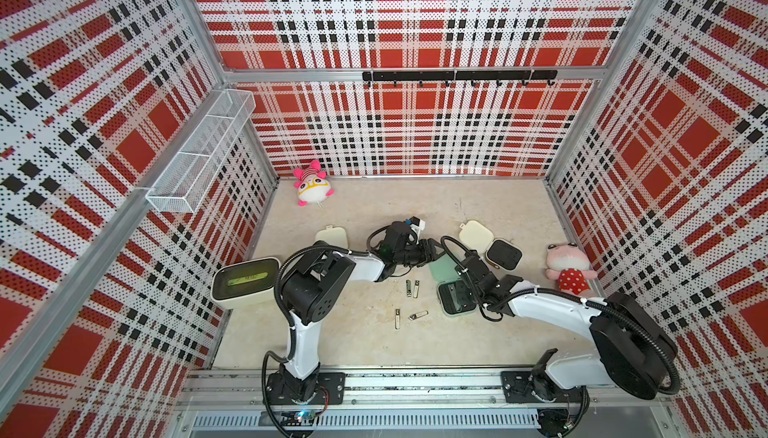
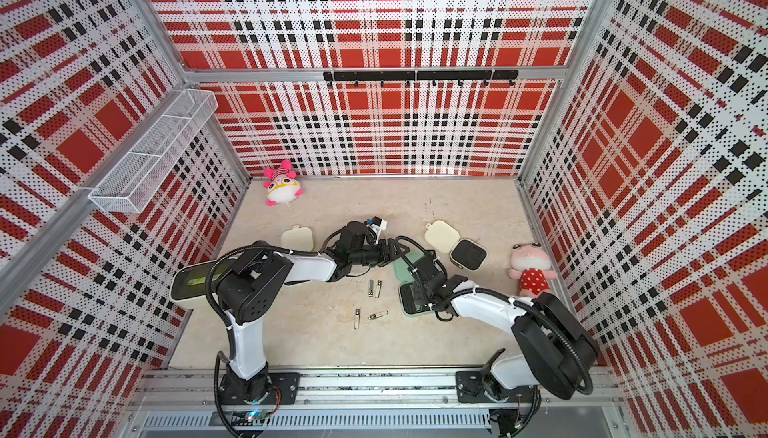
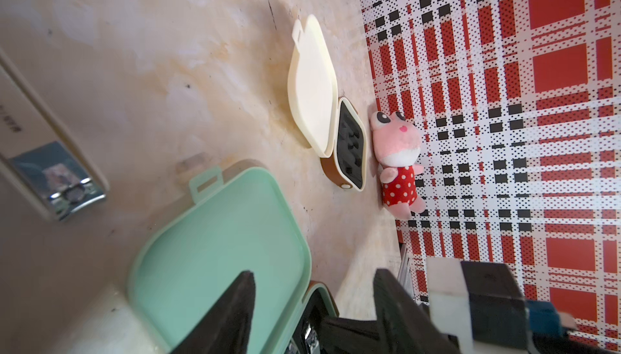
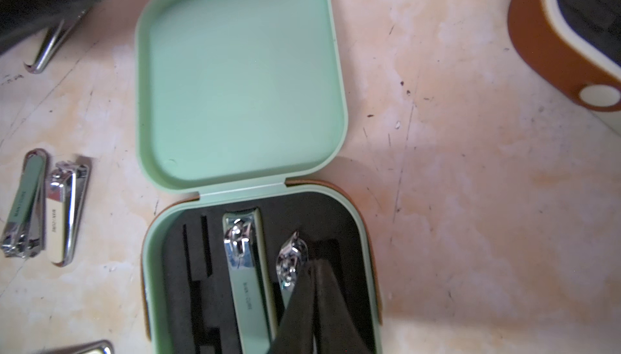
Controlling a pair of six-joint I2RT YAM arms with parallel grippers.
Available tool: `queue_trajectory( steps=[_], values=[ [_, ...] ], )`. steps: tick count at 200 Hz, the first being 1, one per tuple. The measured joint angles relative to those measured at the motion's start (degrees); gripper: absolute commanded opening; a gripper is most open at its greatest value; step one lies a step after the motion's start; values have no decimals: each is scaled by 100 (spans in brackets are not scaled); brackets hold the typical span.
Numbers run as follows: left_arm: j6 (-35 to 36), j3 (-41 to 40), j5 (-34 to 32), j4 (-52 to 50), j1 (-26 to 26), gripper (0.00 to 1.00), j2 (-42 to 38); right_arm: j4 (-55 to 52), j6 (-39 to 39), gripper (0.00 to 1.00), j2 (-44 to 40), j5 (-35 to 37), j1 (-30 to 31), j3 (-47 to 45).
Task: Organize nail clipper sets
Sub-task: Place the nail clipper in the storage box.
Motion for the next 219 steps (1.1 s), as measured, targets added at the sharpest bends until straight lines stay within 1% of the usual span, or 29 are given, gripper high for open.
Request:
queue_trajectory(
  steps=[75,125,219],
  values=[
    [0,-94,0,-2,37,61,-160,15,61,8,7,-11,0,-76],
    [0,-164,4,-2,136,61,-267,-103,76,13,-13,52,0,46],
    [2,-267,2,0,199,61,-387,-116,13,13,-55,-131,0,79]
  ],
)
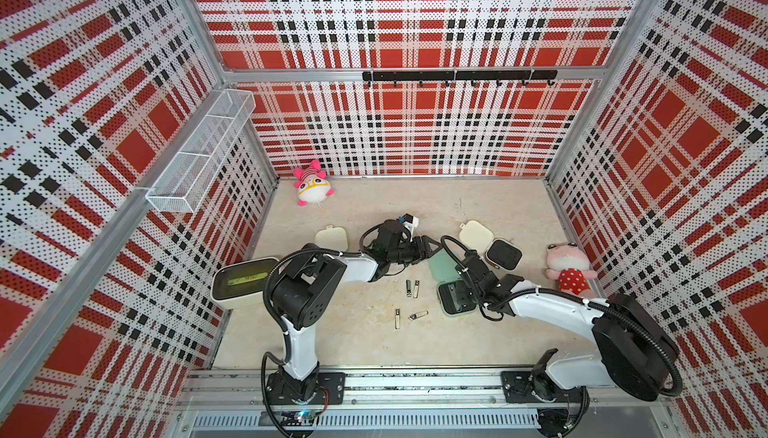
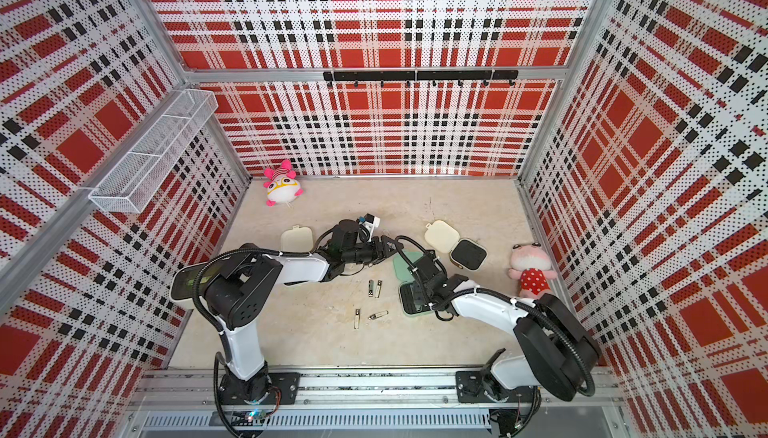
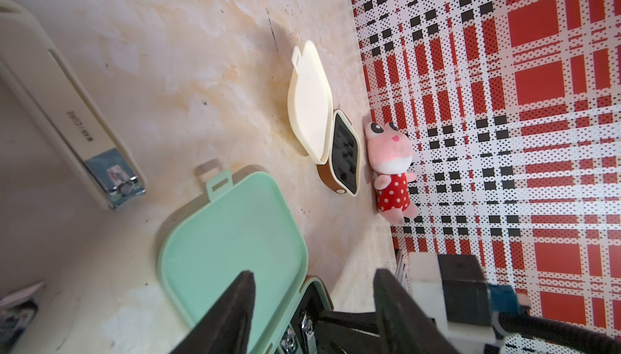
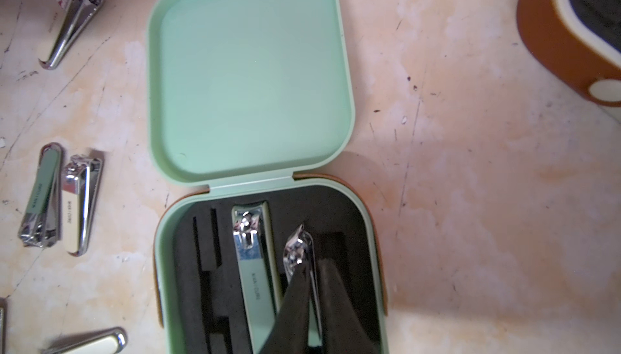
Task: Organize nail clipper sets
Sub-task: Place the nail clipper in the storage box.
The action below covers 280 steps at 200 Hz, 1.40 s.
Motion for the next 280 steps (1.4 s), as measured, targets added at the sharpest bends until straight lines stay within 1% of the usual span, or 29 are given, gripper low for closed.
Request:
queue_trajectory(
  steps=[146,231,280],
  values=[
    [0,-50,2,-2,11,61,0,229,26,9,155,-39,0,0],
    [0,-52,15,0,11,61,-2,122,87,13,-50,-59,0,-92],
    [0,-52,17,-2,11,61,-9,37,85,13,-72,-52,0,-92]
  ],
)
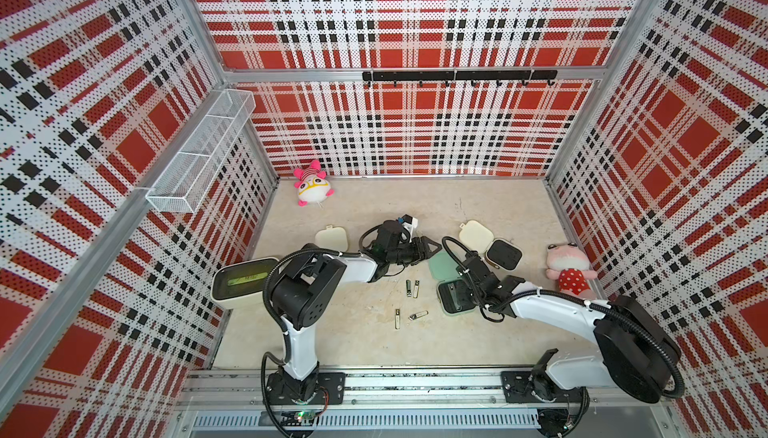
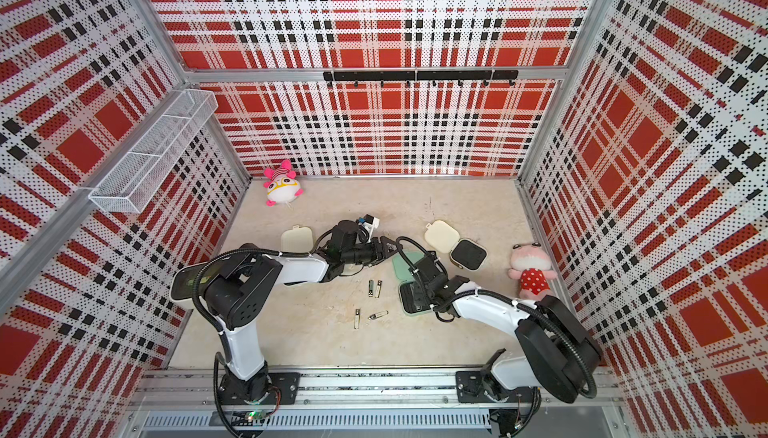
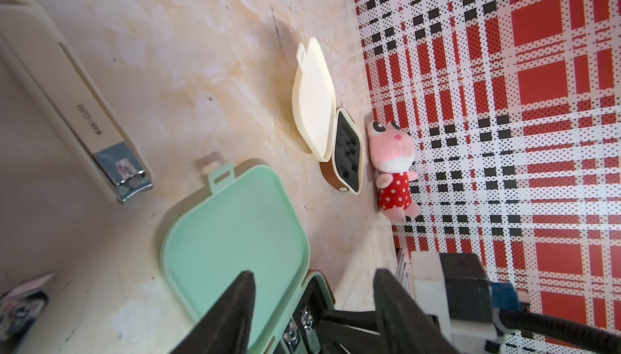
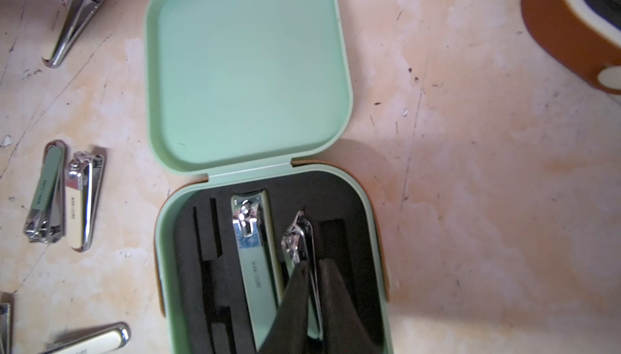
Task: Organize nail clipper sets
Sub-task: Place the nail clipper in the storage box.
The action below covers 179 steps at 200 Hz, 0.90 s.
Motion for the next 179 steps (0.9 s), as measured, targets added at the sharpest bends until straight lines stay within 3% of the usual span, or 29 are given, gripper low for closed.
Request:
queue_trajectory(
  steps=[179],
  values=[
    [0,-28,2,0,0,61,0,96,-2,12,133,46,-59,0]
  ],
)
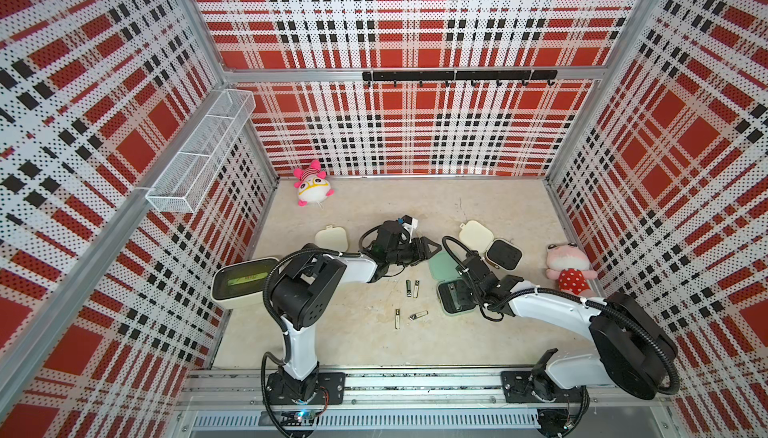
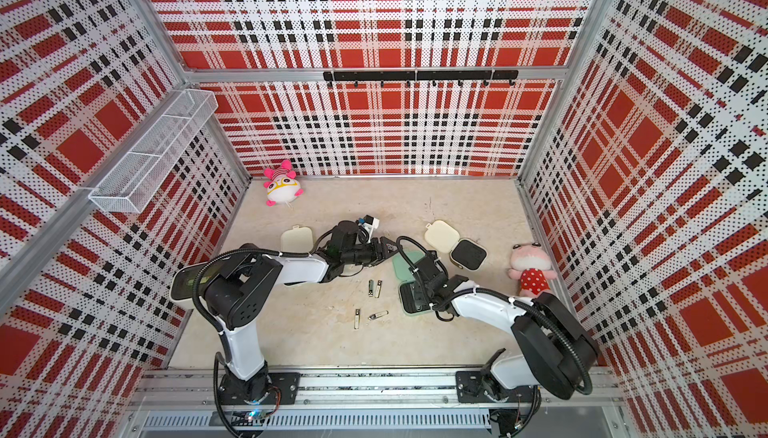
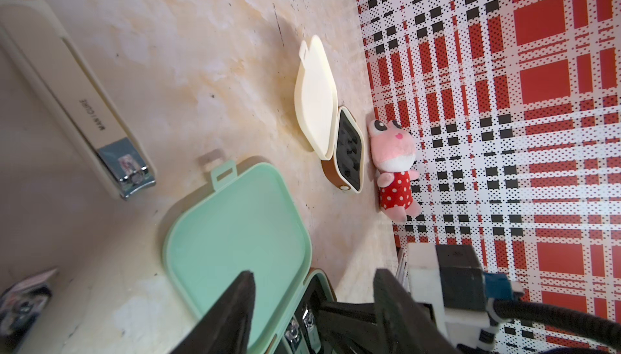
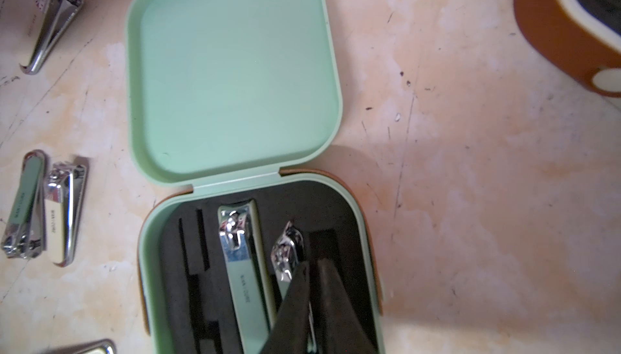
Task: Organize nail clipper sets
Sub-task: Place the nail clipper in the storage box.
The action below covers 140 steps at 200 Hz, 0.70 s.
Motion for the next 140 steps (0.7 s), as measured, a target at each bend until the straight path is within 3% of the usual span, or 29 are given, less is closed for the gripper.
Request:
queue_trajectory(
  steps=[140],
  values=[
    [0,-127,0,0,24,61,-170,-197,-13,15,289,92,0,138]
  ],
)
